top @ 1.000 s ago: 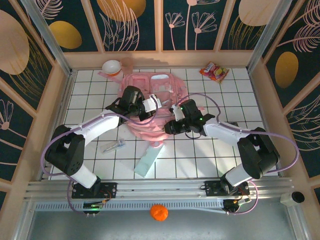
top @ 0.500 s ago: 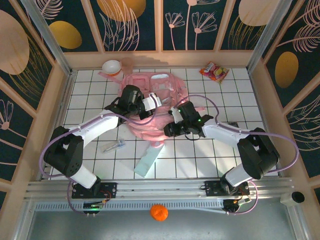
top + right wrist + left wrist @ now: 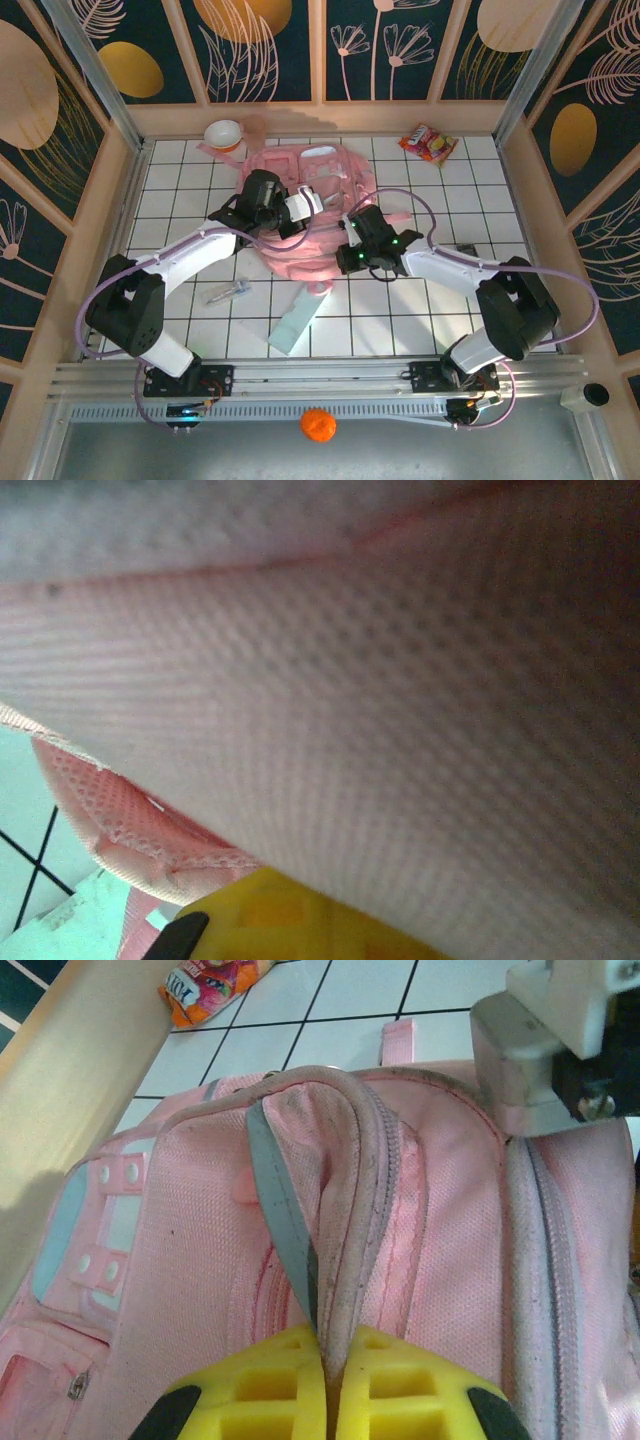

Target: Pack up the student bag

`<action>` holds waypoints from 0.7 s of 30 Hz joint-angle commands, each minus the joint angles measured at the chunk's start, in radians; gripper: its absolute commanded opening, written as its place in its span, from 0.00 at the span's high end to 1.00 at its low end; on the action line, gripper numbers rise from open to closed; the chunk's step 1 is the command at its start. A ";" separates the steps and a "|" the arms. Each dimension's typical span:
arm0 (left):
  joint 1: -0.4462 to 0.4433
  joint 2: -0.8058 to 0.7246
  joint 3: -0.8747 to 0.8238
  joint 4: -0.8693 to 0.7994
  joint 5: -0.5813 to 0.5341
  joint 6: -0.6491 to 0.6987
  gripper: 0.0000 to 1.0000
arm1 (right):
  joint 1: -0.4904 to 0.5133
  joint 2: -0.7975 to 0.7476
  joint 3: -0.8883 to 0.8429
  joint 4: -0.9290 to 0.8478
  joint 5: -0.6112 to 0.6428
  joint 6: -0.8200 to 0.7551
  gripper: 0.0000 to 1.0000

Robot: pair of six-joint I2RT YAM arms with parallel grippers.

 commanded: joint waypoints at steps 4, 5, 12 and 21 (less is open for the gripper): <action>0.000 -0.075 0.037 0.102 0.028 0.018 1.00 | -0.051 -0.085 -0.023 -0.115 0.150 0.071 1.00; 0.000 -0.076 0.036 0.097 0.022 0.024 1.00 | -0.067 -0.097 -0.031 -0.116 0.149 0.077 1.00; 0.000 -0.072 0.023 0.065 0.002 0.036 0.99 | -0.077 -0.140 -0.052 -0.076 0.007 0.051 1.00; -0.004 -0.118 -0.025 -0.070 0.157 0.067 0.39 | 0.044 -0.092 -0.017 0.012 -0.160 0.064 1.00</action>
